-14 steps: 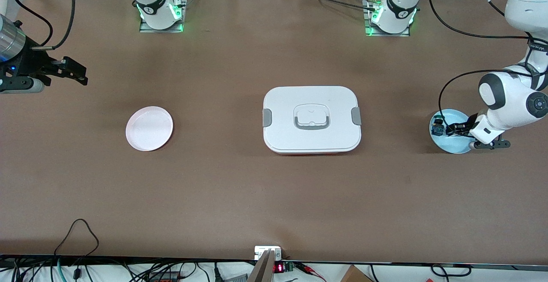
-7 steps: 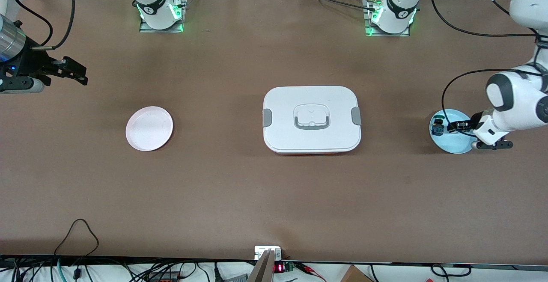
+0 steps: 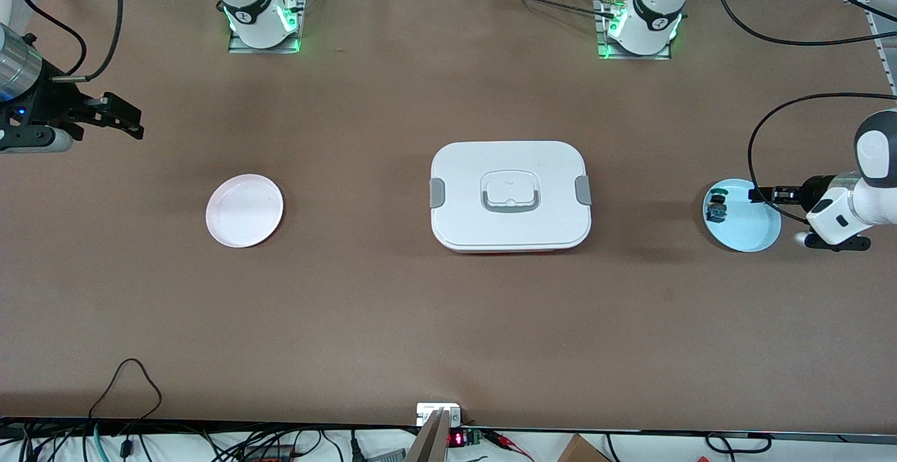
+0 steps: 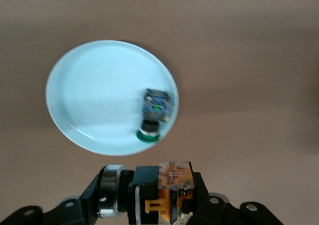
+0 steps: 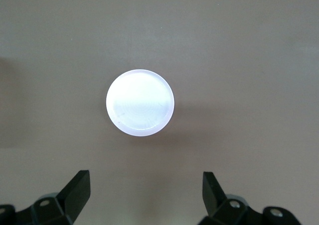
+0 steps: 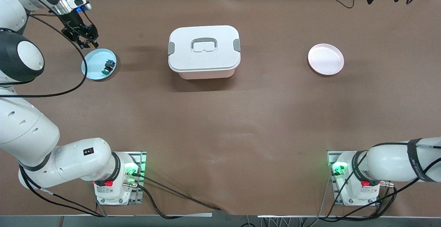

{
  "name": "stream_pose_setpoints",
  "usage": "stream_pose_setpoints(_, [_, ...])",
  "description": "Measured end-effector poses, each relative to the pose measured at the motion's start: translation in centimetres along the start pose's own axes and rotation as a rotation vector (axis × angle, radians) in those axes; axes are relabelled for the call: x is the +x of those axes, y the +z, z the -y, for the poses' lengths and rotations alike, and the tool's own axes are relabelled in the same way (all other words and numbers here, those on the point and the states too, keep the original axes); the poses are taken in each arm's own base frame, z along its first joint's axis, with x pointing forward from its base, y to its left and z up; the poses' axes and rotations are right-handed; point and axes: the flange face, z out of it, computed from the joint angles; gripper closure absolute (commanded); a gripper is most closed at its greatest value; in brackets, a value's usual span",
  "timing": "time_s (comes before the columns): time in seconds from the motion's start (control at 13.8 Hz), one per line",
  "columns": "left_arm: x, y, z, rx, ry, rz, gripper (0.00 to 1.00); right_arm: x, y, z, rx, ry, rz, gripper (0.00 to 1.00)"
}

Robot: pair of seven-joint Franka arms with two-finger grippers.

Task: Transfer orange switch to right arm and place
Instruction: 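Lift the orange switch with the left gripper toward the table middle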

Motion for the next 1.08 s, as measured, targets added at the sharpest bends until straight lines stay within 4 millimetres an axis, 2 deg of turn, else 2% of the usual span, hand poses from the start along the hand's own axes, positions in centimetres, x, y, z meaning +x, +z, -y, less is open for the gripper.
stream_pose_setpoints(0.14, [-0.2, -2.2, -3.6, -0.021, 0.063, 0.054, 0.88, 0.0, 0.0, 0.1, 0.003, -0.002, -0.002, 0.0])
stream_pose_setpoints(0.29, [-0.5, -4.6, -8.4, -0.047, 0.148, 0.094, 0.87, 0.0, 0.0, 0.2, 0.005, -0.002, -0.003, 0.0])
stream_pose_setpoints(0.51, [-1.3, -7.3, -16.8, -0.084, 0.304, 0.115, 0.88, 0.1, -0.2, 0.2, 0.005, -0.002, -0.006, 0.0])
stream_pose_setpoints(0.65, [-2.1, -9.3, -22.8, -0.156, 0.412, 0.086, 0.89, 0.2, -0.7, 0.2, 0.005, -0.002, -0.017, 0.0])
stream_pose_setpoints(0.72, [-2.5, -10.1, -25.1, -0.22, 0.456, 0.068, 0.89, 0.3, -1.0, 0.2, 0.005, -0.002, -0.023, 0.0])
stream_pose_setpoints(1.01, [-3.9, -12.1, -31.6, -0.513, 0.674, 0.004, 0.91, 0.4, -1.7, 1.3, 0.009, -0.022, -0.036, 0.0])
stream_pose_setpoints(1.08, [-4.3, -12.5, -34.1, -0.537, 0.749, -0.042, 0.91, 0.4, -1.8, 1.8, 0.026, -0.025, -0.036, 0.0])
